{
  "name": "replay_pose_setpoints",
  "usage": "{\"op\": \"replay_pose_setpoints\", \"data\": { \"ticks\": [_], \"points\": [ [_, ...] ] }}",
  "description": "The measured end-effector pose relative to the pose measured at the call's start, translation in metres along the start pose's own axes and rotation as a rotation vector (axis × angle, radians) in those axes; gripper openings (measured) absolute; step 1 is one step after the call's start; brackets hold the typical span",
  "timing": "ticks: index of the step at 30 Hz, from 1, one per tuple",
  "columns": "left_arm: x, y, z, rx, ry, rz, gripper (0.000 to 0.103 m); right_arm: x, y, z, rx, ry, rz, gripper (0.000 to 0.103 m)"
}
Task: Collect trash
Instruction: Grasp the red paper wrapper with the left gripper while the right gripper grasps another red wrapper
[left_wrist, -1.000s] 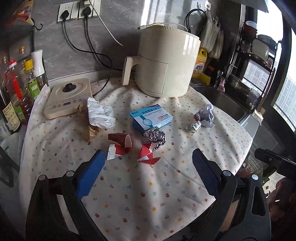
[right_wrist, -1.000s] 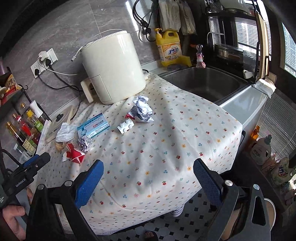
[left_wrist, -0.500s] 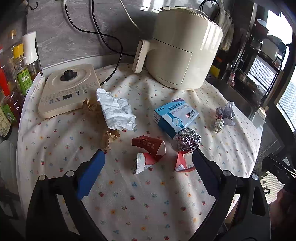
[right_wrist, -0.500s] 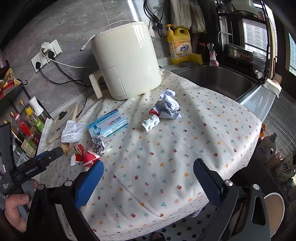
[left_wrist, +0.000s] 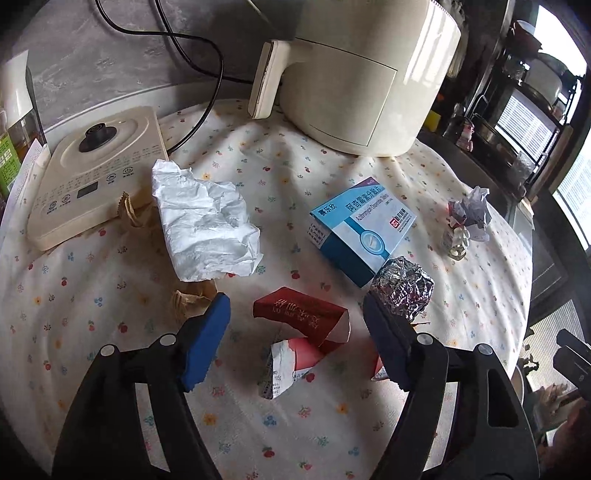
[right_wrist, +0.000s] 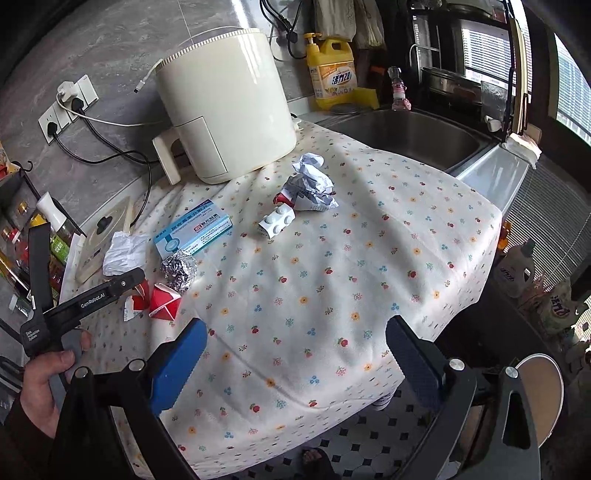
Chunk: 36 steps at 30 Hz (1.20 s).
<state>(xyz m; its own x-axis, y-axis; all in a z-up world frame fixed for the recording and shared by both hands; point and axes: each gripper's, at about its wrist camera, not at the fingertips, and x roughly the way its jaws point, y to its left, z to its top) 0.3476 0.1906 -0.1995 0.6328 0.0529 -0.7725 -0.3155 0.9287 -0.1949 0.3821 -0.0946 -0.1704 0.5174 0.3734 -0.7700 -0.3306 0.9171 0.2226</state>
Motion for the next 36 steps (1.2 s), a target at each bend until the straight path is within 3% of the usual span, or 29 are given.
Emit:
{"op": "replay_pose_setpoints", "data": {
  "ticks": [3, 5, 13, 22, 29, 36],
  "points": [
    [0.011, 0.003, -0.002, -0.015, 0.038, -0.014, 0.058, 0.002, 0.006, 0.000, -0.009, 0.011, 0.006, 0.095],
    [0.009, 0.004, -0.003, -0.020, 0.029, -0.020, 0.054, 0.004, 0.012, -0.001, -0.022, 0.017, 0.017, 0.095],
    [-0.026, 0.019, -0.016, -0.070, -0.011, -0.047, 0.053, 0.022, 0.046, 0.000, -0.082, 0.054, 0.087, 0.091],
    [-0.067, 0.051, -0.037, -0.158, -0.065, 0.004, 0.053, 0.050, 0.093, 0.003, -0.164, 0.126, 0.181, 0.080],
    [-0.091, 0.075, -0.058, -0.242, -0.084, 0.030, 0.053, 0.084, 0.114, 0.008, -0.093, 0.227, 0.244, 0.073],
    [-0.103, 0.094, -0.075, -0.302, -0.099, 0.062, 0.053, 0.115, 0.136, 0.010, -0.081, 0.272, 0.200, 0.066]
  ]
}}
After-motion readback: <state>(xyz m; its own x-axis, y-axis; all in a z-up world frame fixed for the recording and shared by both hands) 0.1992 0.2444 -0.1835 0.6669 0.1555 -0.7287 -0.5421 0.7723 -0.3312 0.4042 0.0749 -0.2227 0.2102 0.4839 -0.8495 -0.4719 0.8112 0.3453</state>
